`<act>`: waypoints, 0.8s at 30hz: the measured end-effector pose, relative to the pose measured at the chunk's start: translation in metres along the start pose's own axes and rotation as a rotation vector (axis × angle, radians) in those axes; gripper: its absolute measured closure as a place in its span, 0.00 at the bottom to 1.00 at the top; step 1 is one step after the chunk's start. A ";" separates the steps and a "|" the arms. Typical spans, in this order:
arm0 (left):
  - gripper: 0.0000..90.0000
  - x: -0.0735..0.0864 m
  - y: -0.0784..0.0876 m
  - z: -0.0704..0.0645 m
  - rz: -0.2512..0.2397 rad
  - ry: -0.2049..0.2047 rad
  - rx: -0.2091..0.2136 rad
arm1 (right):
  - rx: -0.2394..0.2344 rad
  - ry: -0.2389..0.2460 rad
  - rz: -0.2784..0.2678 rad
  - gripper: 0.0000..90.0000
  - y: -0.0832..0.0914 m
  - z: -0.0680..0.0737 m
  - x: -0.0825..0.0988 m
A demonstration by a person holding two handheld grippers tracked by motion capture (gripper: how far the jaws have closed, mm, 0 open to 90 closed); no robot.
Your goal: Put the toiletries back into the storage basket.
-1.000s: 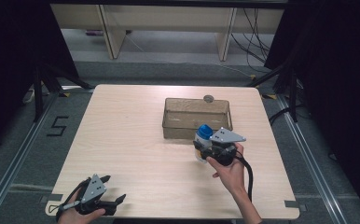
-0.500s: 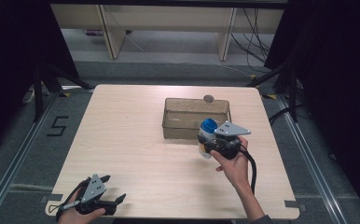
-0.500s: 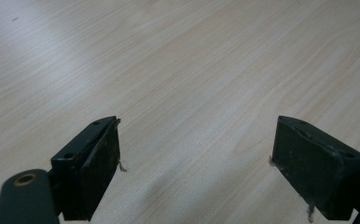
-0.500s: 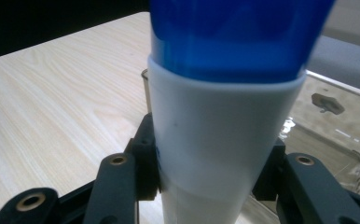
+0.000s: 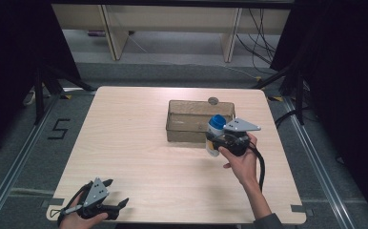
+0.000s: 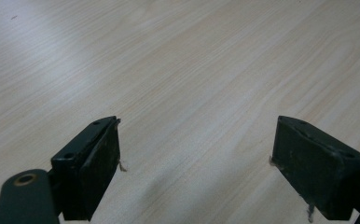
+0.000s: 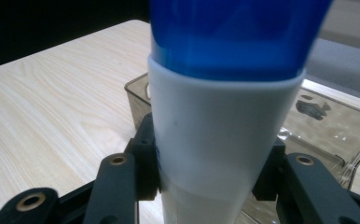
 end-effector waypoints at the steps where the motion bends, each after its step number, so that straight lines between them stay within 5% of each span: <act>1: 0.16 0.000 0.000 0.001 0.005 -0.011 -0.003 | 0.012 0.013 -0.018 0.62 0.000 -0.003 -0.002; 2: 0.16 0.000 0.000 0.002 0.004 -0.011 -0.010 | 0.003 -0.022 -0.001 0.62 0.001 -0.001 -0.002; 3: 0.16 0.000 0.000 0.003 0.006 -0.016 -0.010 | 0.003 -0.004 -0.002 0.62 0.001 -0.003 -0.003; 4: 0.16 -0.001 -0.001 -0.001 -0.018 0.021 -0.006 | -0.005 -0.009 -0.006 0.62 0.000 -0.003 -0.004; 9: 0.16 0.000 0.000 0.002 0.002 -0.018 -0.004 | 0.026 -0.019 -0.021 0.62 0.003 -0.011 -0.012; 12: 0.16 -0.001 -0.001 -0.001 -0.019 0.022 -0.007 | 0.025 -0.011 -0.024 0.62 0.004 -0.017 -0.016; 15: 0.16 0.000 0.000 0.000 -0.005 0.002 -0.006 | 0.045 -0.026 -0.040 0.62 0.005 -0.024 -0.022; 24: 0.16 -0.001 -0.001 -0.001 -0.023 0.027 -0.006 | 0.081 -0.040 -0.039 0.62 0.006 -0.045 -0.032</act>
Point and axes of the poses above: each handheld gripper's, and its own axes: y roughly backward along the jaws, x roughly out of its underside, z roughly to its left, the point moved 7 cm from there along -y, roughly forward along the jaws, and after that the axes turned 2 degrees about -y, right-handed, at the moved point
